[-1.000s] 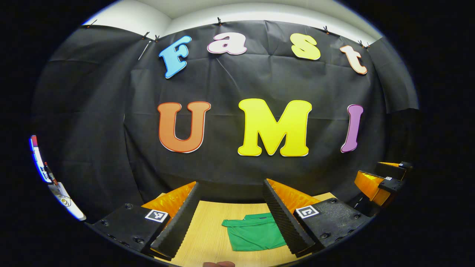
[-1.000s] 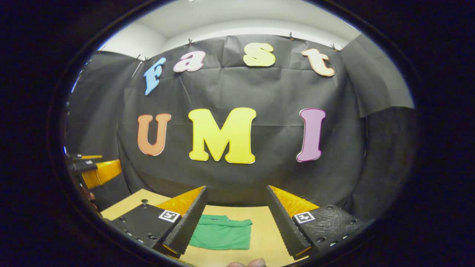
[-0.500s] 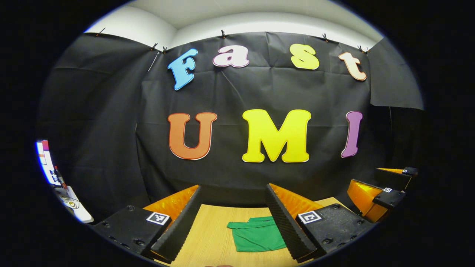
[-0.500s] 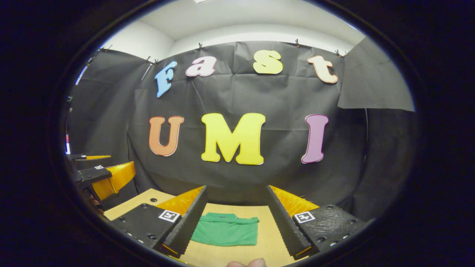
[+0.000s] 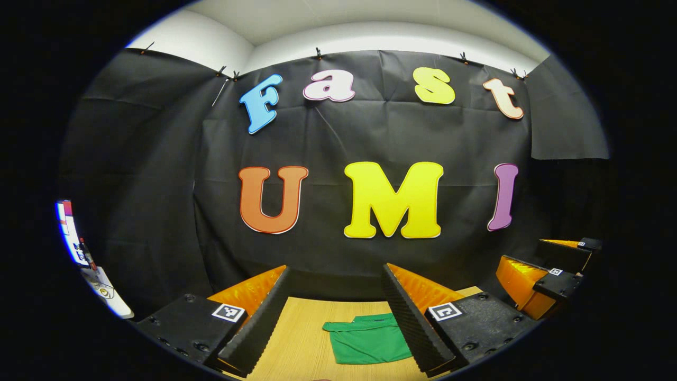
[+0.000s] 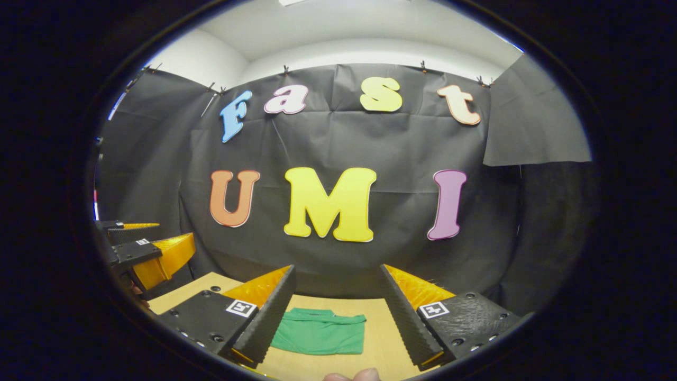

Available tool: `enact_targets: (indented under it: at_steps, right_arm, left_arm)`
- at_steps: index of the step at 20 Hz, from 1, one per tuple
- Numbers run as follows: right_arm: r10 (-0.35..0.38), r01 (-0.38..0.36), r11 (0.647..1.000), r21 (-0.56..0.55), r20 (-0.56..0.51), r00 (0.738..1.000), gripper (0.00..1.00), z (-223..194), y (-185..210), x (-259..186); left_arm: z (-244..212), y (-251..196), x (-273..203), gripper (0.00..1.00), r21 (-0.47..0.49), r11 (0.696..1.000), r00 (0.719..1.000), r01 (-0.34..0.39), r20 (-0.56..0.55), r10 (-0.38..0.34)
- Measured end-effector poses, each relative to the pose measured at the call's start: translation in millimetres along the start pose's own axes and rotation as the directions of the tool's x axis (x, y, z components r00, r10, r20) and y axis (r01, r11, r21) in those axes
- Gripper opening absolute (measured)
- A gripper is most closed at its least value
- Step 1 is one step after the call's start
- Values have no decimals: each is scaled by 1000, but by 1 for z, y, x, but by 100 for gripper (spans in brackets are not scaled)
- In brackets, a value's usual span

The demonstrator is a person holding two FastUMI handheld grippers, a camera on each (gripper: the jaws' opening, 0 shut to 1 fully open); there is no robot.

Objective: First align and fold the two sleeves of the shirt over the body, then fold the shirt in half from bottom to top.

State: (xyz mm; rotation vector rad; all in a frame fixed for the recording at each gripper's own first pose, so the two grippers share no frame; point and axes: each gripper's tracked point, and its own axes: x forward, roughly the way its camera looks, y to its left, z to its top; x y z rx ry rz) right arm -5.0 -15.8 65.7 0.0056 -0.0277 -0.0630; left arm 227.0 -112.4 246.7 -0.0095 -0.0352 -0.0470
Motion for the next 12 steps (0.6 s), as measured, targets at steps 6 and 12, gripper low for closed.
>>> enact_targets:
  at_steps: [6, 12]
  right_arm:
    - [-22, 22, 1000, 1, 9, 1000, 97, 1, -9, 1]
    - [-13, 13, 1000, 1, 13, 1000, 97, 2, -6, 2]
  left_arm:
    - [-1, -8, 3, 100, 4, 1000, 1000, 20, 2, -20]
    - [-1, -6, 4, 100, 6, 1000, 1000, 16, 1, -16]
